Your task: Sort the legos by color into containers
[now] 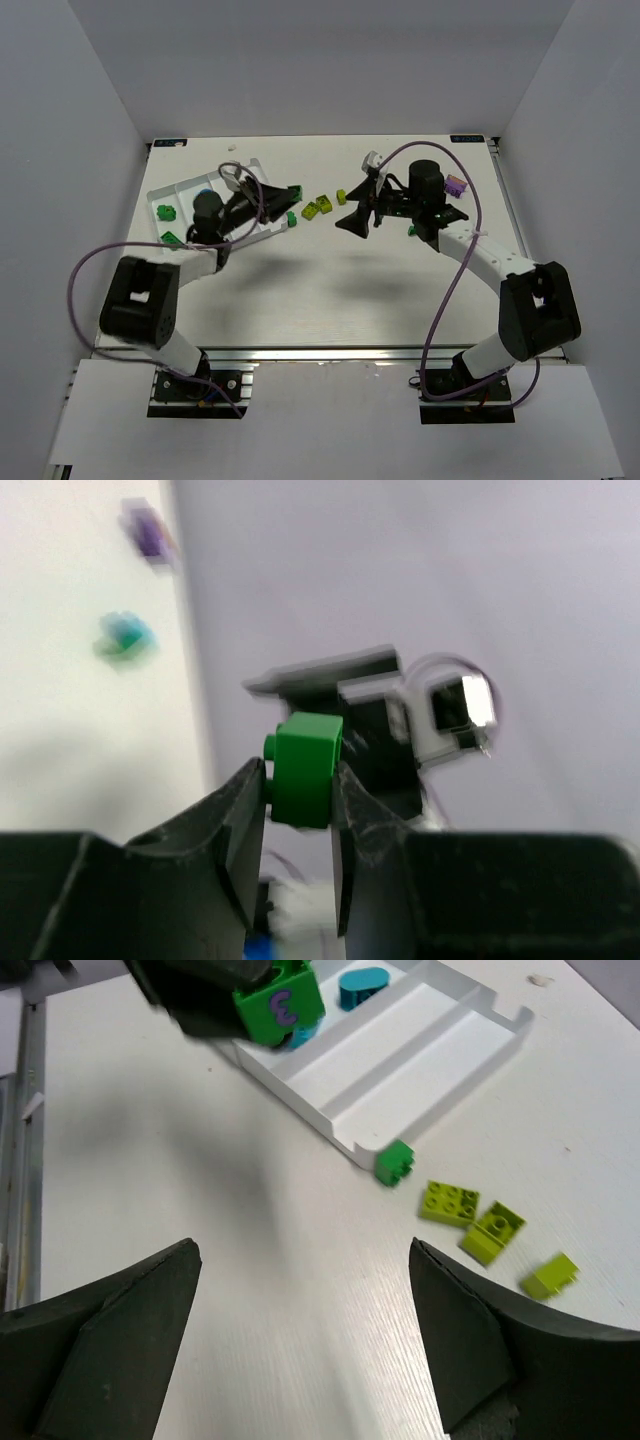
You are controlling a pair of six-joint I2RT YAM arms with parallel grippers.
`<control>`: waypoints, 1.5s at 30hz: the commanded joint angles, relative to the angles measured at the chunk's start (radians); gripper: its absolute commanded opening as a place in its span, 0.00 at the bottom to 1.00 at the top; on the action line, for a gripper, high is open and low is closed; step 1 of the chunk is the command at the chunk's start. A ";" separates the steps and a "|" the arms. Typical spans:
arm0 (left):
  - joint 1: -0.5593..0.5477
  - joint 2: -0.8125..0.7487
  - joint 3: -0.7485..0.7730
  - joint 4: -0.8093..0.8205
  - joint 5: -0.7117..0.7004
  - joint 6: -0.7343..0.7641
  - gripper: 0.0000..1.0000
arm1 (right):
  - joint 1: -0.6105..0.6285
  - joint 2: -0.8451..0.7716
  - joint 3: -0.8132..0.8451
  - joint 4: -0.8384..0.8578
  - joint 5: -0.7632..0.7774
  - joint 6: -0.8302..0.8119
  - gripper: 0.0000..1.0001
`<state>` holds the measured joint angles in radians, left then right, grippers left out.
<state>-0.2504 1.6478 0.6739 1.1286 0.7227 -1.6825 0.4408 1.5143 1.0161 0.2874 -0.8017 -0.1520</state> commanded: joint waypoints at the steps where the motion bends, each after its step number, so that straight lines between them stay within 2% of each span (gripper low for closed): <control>1: 0.063 -0.224 0.205 -0.916 -0.041 0.682 0.00 | -0.056 -0.052 -0.008 -0.108 -0.002 -0.069 0.89; 2: 0.077 -0.232 0.275 -1.126 -0.213 0.799 0.00 | -0.062 -0.068 -0.011 -0.123 -0.016 -0.083 0.84; 3: 0.086 -0.229 0.332 -1.308 -0.295 0.885 0.00 | -0.071 -0.074 -0.014 -0.157 -0.030 -0.119 0.77; 4: 0.095 -0.224 0.404 -1.531 -0.372 0.973 0.00 | -0.080 -0.080 -0.016 -0.175 -0.049 -0.133 0.55; 6: 0.143 -0.235 0.431 -1.668 -0.544 1.015 0.00 | -0.085 -0.089 -0.011 -0.217 -0.057 -0.155 0.23; 7: 0.164 -0.250 0.429 -1.725 -0.587 1.036 0.00 | -0.085 -0.091 -0.010 -0.252 -0.044 -0.165 0.00; 10: 0.256 -0.290 0.438 -1.823 -0.739 1.078 0.00 | -0.083 -0.100 -0.005 -0.286 -0.021 -0.181 0.00; 11: 0.334 -0.292 0.440 -1.836 -0.762 1.087 0.00 | -0.085 -0.103 -0.008 -0.286 -0.013 -0.182 0.00; 14: 0.455 -0.270 0.429 -1.847 -0.784 1.124 0.00 | -0.088 -0.111 -0.022 -0.286 0.006 -0.184 0.00; 18: 0.516 -0.174 0.461 -1.819 -0.809 1.170 0.00 | -0.091 -0.117 -0.021 -0.320 0.015 -0.190 0.00; 19: 0.517 -0.154 0.470 -1.816 -0.836 1.185 0.00 | -0.093 -0.121 -0.019 -0.323 0.025 -0.195 0.02; 20: 0.522 -0.132 0.481 -1.813 -0.845 1.193 0.00 | -0.094 -0.120 -0.017 -0.327 0.033 -0.201 0.08; 21: 0.525 -0.112 0.499 -1.808 -0.851 1.202 0.00 | -0.094 -0.121 -0.016 -0.335 0.041 -0.204 0.17; 22: 0.528 -0.071 0.509 -1.799 -0.856 1.216 0.00 | -0.096 -0.124 -0.014 -0.340 0.059 -0.207 0.33; 24: 0.531 -0.034 0.526 -1.776 -0.855 1.234 0.00 | -0.099 -0.129 -0.016 -0.349 0.074 -0.219 0.48; 27: 0.534 0.036 0.581 -1.779 -0.859 1.245 0.00 | -0.106 -0.146 -0.024 -0.353 0.098 -0.238 0.61; 36: 0.537 0.156 0.717 -1.790 -0.873 1.259 0.00 | -0.125 -0.158 -0.010 -0.392 0.150 -0.294 0.77; 37: 0.537 0.156 0.720 -1.790 -0.872 1.258 0.03 | -0.125 -0.157 -0.004 -0.398 0.169 -0.303 0.80; 38: 0.537 0.153 0.716 -1.787 -0.868 1.259 0.10 | -0.125 -0.155 0.001 -0.410 0.185 -0.326 0.88; 39: 0.537 0.136 0.710 -1.775 -0.868 1.255 0.35 | -0.125 -0.157 0.007 -0.406 0.232 -0.334 0.89; 41: 0.537 0.112 0.687 -1.758 -0.867 1.250 0.57 | -0.125 -0.158 0.006 -0.374 0.295 -0.327 0.90; 43: 0.537 0.081 0.664 -1.744 -0.856 1.250 0.72 | -0.129 -0.149 0.009 -0.367 0.356 -0.328 0.89; 45: 0.537 0.067 0.656 -1.745 -0.850 1.254 0.77 | -0.139 -0.134 0.030 -0.423 0.337 -0.372 0.89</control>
<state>0.2806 1.7988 1.3430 -0.6422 -0.1333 -0.4328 0.3157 1.3800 0.9993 -0.1097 -0.5240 -0.4732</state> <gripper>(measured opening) 0.752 0.894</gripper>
